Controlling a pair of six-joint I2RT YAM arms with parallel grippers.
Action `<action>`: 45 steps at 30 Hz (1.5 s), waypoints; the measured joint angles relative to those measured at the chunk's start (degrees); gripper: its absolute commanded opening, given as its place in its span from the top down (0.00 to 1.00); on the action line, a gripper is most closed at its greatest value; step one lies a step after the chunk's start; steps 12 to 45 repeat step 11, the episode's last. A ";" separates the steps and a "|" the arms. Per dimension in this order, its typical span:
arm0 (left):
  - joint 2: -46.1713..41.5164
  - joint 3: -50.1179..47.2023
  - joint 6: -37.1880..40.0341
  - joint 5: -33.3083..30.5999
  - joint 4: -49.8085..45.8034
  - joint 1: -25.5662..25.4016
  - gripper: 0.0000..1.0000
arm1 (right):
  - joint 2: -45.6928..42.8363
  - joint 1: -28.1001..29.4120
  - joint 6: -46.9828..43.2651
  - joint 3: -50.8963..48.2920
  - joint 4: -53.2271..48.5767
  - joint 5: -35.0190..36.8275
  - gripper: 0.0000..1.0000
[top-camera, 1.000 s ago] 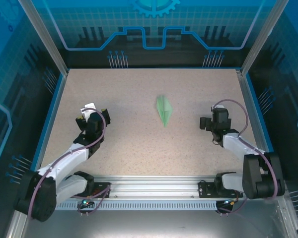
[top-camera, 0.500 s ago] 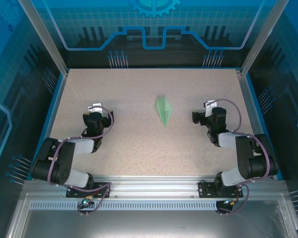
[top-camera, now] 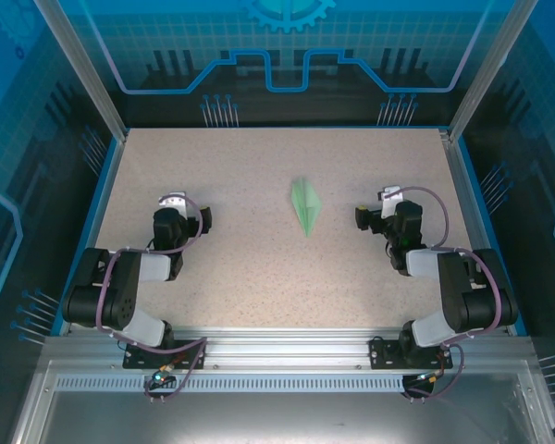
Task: Fold a paper plane with a square sheet of paper (fold left side to right side)
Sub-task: Reset both arms
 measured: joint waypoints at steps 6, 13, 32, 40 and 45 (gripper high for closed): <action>0.00 0.28 0.00 1.77 -0.13 0.00 0.01 | 0.00 0.00 -0.20 0.00 -0.02 0.00 0.00; 0.00 0.31 0.00 2.32 -0.20 0.00 0.01 | 0.00 0.00 -0.22 0.00 -0.02 0.00 0.00; 0.00 0.31 0.00 2.32 -0.20 0.00 0.01 | 0.00 0.00 -0.22 0.00 -0.02 0.00 0.00; 0.00 0.31 0.00 2.32 -0.20 0.00 0.01 | 0.00 0.00 -0.22 0.00 -0.02 0.00 0.00; 0.00 0.31 0.00 2.32 -0.20 0.00 0.01 | 0.00 0.00 -0.22 0.00 -0.02 0.00 0.00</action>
